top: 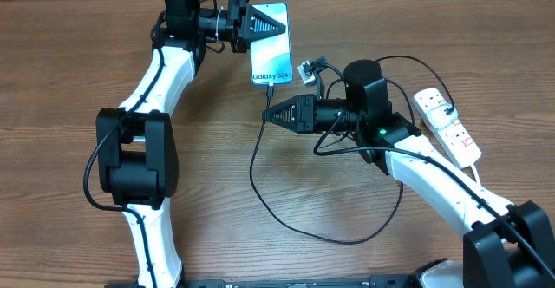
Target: Plug charger to phone and switch on socket
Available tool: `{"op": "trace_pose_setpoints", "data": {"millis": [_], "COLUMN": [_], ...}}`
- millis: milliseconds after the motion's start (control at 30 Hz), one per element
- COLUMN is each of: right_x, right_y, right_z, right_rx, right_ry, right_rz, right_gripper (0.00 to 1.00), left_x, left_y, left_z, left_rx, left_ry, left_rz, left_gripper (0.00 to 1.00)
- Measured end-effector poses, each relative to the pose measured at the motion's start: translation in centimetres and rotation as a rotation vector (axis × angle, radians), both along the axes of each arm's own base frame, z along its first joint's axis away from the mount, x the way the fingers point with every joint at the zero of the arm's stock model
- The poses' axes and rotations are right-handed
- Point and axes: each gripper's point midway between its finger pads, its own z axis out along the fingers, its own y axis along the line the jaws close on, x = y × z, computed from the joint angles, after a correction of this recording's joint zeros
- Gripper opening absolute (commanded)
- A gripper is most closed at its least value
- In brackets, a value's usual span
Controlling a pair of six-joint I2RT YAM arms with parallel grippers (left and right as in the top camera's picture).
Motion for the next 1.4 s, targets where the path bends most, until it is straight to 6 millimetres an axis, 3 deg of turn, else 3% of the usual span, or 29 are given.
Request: {"op": "trace_pose_setpoints", "data": {"millis": [1400], "right_x": [-0.2], "right_y": [-0.02], "right_z": [-0.17], "right_rx": [-0.002], "right_ry": [0.021], "right_rz": [0.005], "right_gripper": [0.04], "left_x": [0.16], "left_y": [0.29], "left_z": [0.08], "left_rx": [0.002], "left_ry": [0.022], "left_rz": [0.007], "left_gripper": [0.04]}}
